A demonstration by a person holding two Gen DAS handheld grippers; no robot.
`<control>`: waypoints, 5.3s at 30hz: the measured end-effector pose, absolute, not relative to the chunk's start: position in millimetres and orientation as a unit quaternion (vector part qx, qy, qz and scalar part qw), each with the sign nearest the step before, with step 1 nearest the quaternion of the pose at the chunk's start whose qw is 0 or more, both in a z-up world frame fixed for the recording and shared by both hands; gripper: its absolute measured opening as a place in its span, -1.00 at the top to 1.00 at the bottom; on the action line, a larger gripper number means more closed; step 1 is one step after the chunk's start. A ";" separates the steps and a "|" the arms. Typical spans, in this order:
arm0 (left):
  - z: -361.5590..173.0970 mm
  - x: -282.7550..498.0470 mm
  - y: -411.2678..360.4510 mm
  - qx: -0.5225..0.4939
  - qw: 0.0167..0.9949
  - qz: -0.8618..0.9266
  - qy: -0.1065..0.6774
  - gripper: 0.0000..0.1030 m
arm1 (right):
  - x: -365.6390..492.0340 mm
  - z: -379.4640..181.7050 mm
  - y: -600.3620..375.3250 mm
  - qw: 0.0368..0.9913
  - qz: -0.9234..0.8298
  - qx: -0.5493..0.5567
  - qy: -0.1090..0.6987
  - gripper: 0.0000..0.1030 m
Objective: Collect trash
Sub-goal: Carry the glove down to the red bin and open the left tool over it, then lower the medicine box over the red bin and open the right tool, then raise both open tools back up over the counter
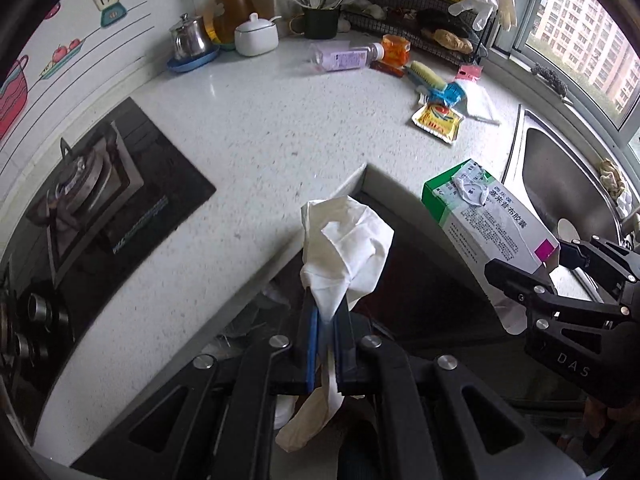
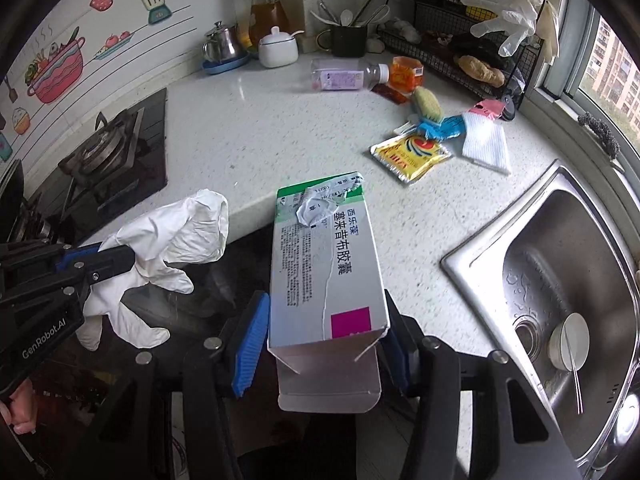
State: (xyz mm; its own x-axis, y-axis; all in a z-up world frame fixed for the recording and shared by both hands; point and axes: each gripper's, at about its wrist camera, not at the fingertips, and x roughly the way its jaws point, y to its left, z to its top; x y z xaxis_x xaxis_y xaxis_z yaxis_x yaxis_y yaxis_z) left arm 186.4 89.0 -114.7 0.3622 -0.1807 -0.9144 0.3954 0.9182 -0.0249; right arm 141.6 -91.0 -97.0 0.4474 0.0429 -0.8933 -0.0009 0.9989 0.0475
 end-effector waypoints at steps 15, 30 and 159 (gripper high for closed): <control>-241.9 123.7 120.4 0.066 0.769 -0.178 0.611 0.90 | 74.1 -198.5 -54.6 0.816 0.059 0.023 0.574 0.03; -429.7 166.8 76.2 0.108 0.735 -0.250 0.621 0.89 | 91.1 -372.1 -87.0 0.788 0.024 0.059 0.612 0.02; -196.6 383.9 -178.6 0.194 0.724 -0.328 0.575 -0.59 | 253.3 -136.9 -294.8 0.833 -0.160 0.045 0.529 -0.88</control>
State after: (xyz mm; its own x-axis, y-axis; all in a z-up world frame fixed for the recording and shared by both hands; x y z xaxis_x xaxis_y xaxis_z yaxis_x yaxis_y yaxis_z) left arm 383.9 -178.6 -196.6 0.1234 -0.2518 -0.9599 0.6989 0.7087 -0.0960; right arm 253.3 -294.8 -136.9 0.3903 -0.2178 -0.8946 0.3138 0.9449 -0.0932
